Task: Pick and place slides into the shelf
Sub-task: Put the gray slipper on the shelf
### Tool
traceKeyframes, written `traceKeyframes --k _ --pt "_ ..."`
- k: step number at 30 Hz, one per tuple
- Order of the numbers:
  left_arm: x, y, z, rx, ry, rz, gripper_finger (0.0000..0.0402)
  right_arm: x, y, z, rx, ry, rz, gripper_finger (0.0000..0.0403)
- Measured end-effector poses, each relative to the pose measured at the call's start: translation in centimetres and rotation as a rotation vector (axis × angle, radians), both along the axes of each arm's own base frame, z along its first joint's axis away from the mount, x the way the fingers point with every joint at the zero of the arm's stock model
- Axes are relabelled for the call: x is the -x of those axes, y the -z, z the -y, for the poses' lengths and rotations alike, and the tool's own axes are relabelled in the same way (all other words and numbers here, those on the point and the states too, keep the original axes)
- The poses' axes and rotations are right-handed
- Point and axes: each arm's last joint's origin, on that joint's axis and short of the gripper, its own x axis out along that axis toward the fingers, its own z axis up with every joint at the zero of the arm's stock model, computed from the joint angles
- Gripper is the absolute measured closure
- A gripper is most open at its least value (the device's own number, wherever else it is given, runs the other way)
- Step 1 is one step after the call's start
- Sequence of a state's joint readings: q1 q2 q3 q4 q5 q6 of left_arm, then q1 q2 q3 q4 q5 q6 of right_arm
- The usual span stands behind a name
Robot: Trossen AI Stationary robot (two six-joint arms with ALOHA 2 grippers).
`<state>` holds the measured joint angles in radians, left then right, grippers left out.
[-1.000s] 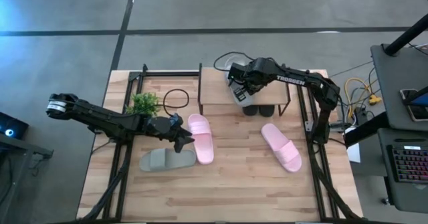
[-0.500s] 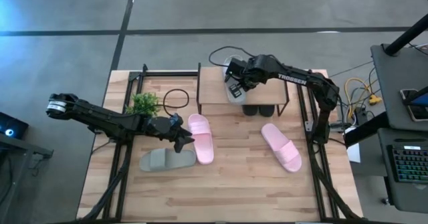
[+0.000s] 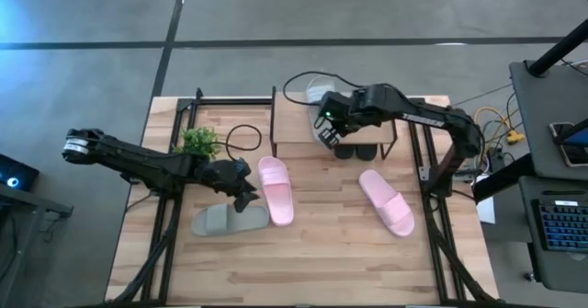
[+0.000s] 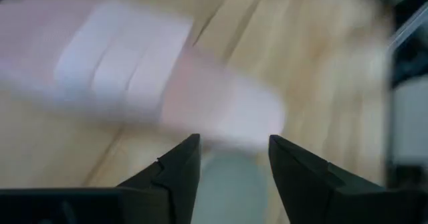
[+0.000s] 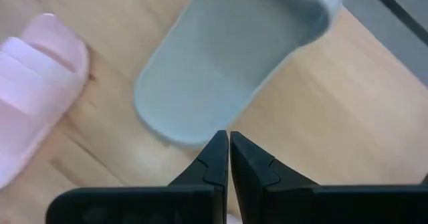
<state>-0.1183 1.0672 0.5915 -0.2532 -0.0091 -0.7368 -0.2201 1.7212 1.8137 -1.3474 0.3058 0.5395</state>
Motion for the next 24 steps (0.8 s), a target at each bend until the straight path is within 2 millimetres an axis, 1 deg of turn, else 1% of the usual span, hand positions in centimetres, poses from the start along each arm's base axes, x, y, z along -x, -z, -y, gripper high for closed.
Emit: traceKeyframes --k 3,6,8,12,15,18,21,24 --pt "0.4 -1.8 0.2 -0.075 0.137 -0.12 0.0264 0.5 -0.8 -1.1 -0.007 0.013 0.037 0.0394" --pt "0.4 -4.0 0.5 -0.14 0.3 -0.116 0.0282 0.6 -1.2 -2.4 -0.013 0.003 0.065 0.0394" --pt "0.5 -5.1 0.9 -0.158 0.445 -0.111 0.0288 0.7 -1.4 -3.3 -0.027 -0.007 0.076 0.0394" --pt "1.2 -6.5 2.2 -0.183 0.775 -0.138 0.029 0.5 -1.4 -5.4 -0.073 -0.055 0.09 0.0394" --pt "1.2 -7.5 3.4 -0.229 0.918 -0.096 0.0291 0.4 -1.4 -7.2 -0.087 -0.091 0.095 0.0394" --pt "0.9 -7.1 4.6 -0.256 1.007 -0.115 0.0288 0.4 -1.4 -9.2 -0.1 -0.116 0.104 0.0394" --pt "0.6 -5.7 5.3 -0.28 1.083 -0.221 0.0278 0.5 -1.4 -11.0 -0.116 -0.13 0.114 0.0394" --pt "0.0 -4.2 5.9 -0.34 1.175 -0.324 0.0265 0.7 -1.4 -12.6 -0.132 -0.134 0.125 0.0394"
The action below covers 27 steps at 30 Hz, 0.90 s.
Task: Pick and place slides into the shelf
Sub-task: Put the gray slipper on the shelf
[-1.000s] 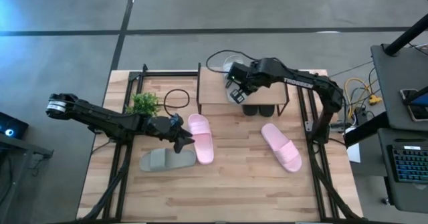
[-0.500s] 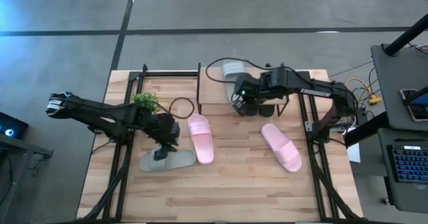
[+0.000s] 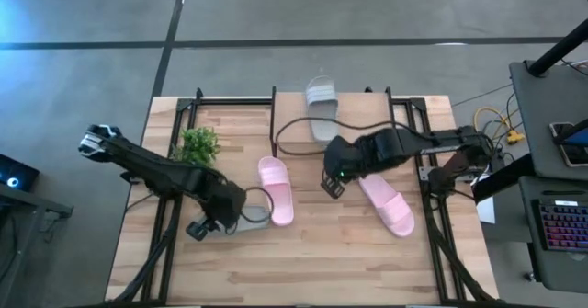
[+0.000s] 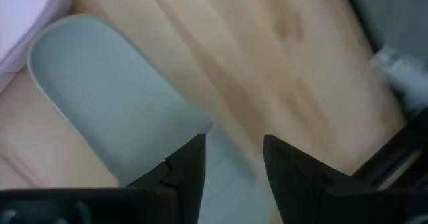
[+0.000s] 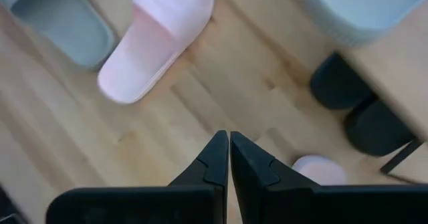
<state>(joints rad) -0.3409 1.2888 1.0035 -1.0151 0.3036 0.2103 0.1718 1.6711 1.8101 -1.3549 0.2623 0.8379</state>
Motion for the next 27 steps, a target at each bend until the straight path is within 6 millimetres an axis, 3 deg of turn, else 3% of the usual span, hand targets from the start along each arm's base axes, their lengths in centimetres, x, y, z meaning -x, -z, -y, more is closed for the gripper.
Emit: traceKeyframes --k 8,14,20,27 --pt "-2.4 2.1 0.7 -0.135 0.176 -0.037 0.0239 0.8 1.0 -3.6 -0.023 0.033 0.0 0.0394" --pt "-2.1 3.9 0.7 -0.186 0.314 -0.198 0.0235 1.3 2.0 -5.2 -0.046 0.069 -0.017 0.0394" --pt "-2.7 4.4 0.8 -0.205 0.315 -0.173 0.0234 1.6 2.7 -5.9 -0.04 0.115 -0.021 0.0394" --pt "-3.0 3.6 0.8 -0.234 0.311 -0.108 0.0234 1.7 3.5 -6.0 -0.041 0.145 -0.037 0.0394"
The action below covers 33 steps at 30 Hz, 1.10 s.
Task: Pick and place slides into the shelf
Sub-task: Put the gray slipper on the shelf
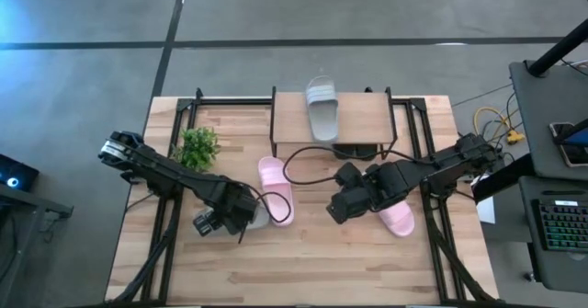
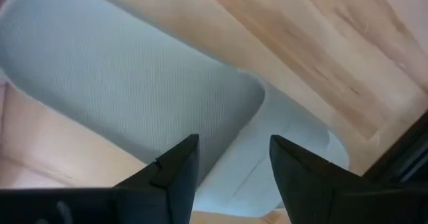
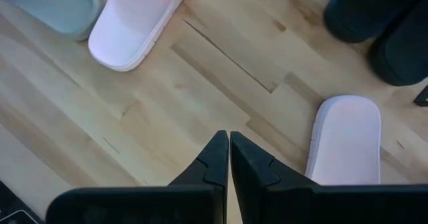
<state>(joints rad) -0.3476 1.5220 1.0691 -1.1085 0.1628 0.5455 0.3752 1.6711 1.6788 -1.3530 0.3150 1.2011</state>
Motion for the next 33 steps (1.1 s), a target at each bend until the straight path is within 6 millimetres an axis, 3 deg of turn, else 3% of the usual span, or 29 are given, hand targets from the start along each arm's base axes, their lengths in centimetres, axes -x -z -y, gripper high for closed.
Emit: traceKeyframes --k 19,29,33 --pt "-0.2 2.9 0.1 -0.017 0.094 -0.147 0.0243 0.0 0.0 0.0 0.007 -0.022 -0.004 0.0394" --pt "1.0 2.7 -0.1 0.001 0.077 -0.304 0.0359 0.0 0.0 0.0 0.016 -0.046 -0.011 0.0394" --pt "1.1 2.8 -0.1 0.004 0.071 -0.319 0.0386 0.0 0.0 0.0 0.017 -0.049 -0.012 0.0394"
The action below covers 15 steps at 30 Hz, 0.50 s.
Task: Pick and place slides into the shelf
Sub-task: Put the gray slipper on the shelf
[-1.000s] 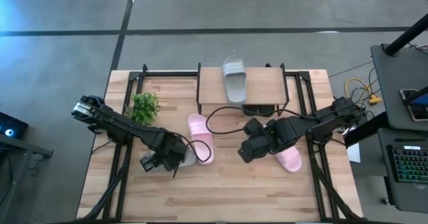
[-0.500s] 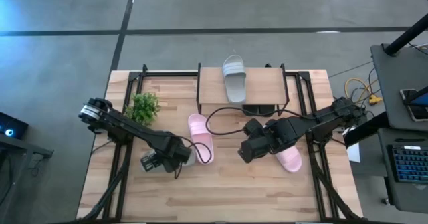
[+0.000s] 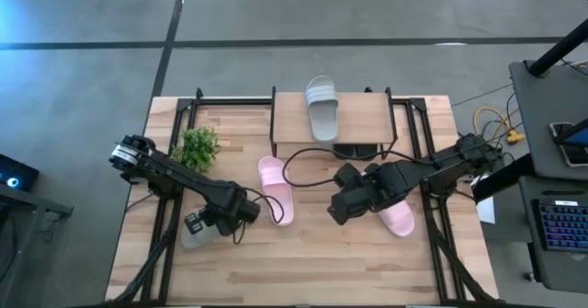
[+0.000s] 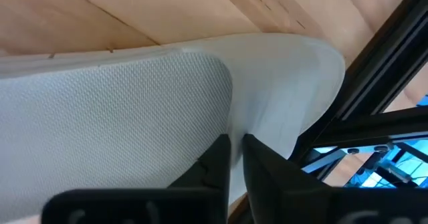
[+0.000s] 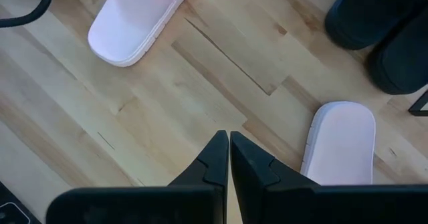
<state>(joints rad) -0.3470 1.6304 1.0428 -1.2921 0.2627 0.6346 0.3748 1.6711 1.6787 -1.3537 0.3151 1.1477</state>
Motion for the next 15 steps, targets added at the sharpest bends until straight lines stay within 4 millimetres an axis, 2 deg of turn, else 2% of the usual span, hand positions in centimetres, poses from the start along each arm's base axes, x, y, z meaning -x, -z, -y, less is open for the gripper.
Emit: traceKeyframes --k 15 --pt "0.07 -0.51 0.13 0.053 -0.028 -0.041 0.0401 -0.01 0.01 0.0 0.006 -0.015 -0.004 0.0394"
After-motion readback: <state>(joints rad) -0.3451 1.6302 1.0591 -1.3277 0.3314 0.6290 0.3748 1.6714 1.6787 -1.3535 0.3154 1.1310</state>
